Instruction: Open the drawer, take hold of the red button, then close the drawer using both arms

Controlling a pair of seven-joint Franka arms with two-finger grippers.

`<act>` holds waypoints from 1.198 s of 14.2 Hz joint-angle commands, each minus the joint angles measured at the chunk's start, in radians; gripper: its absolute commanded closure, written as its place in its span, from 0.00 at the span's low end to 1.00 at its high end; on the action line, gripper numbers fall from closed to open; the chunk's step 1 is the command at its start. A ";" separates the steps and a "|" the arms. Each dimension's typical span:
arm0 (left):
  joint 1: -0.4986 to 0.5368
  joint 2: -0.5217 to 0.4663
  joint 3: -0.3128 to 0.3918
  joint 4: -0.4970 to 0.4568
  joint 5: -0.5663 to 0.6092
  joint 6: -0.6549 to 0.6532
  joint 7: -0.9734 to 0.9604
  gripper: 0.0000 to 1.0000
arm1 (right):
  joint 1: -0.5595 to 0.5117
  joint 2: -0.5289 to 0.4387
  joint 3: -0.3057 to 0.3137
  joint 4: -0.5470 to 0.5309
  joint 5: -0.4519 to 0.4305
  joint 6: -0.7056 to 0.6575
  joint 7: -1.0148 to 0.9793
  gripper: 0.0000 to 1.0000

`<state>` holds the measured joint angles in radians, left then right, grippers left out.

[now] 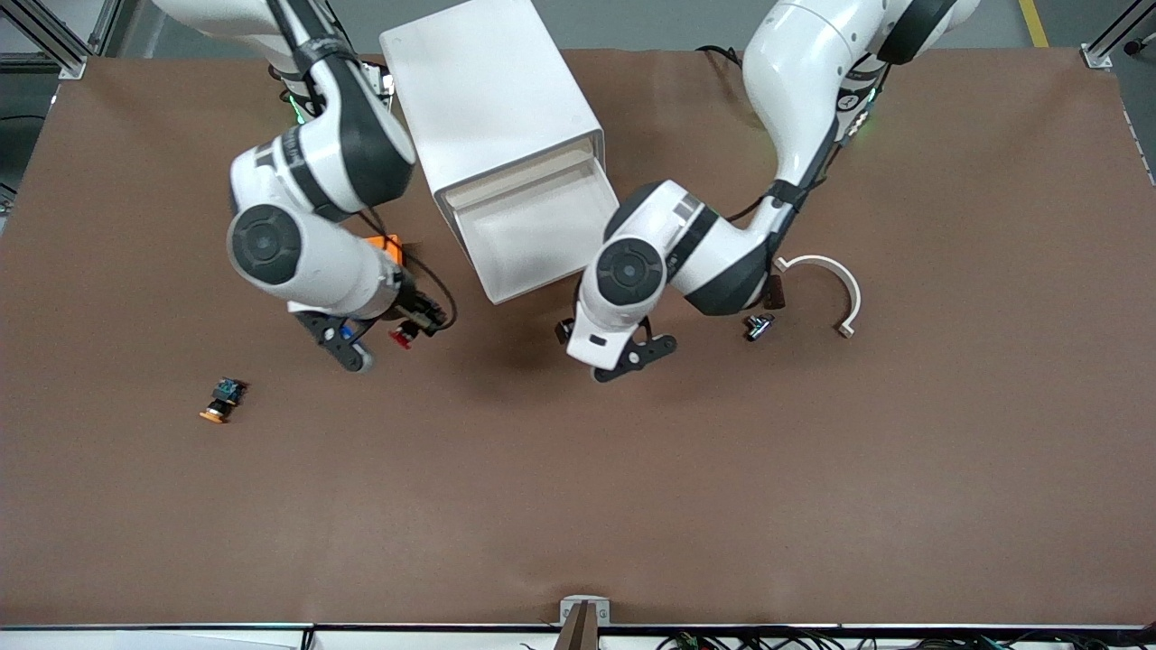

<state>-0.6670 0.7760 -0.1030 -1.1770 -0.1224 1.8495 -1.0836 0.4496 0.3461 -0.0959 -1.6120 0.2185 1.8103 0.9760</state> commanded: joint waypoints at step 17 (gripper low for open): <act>-0.190 0.017 -0.004 -0.064 -0.206 0.025 -0.076 0.01 | -0.419 0.154 0.018 -0.089 -0.154 0.197 -0.782 0.98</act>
<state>-0.8372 0.7827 -0.1090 -1.2319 -0.2855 1.8560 -1.1421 0.0769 0.4663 -0.0976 -1.7082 0.0818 1.9730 0.2701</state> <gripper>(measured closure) 0.004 0.586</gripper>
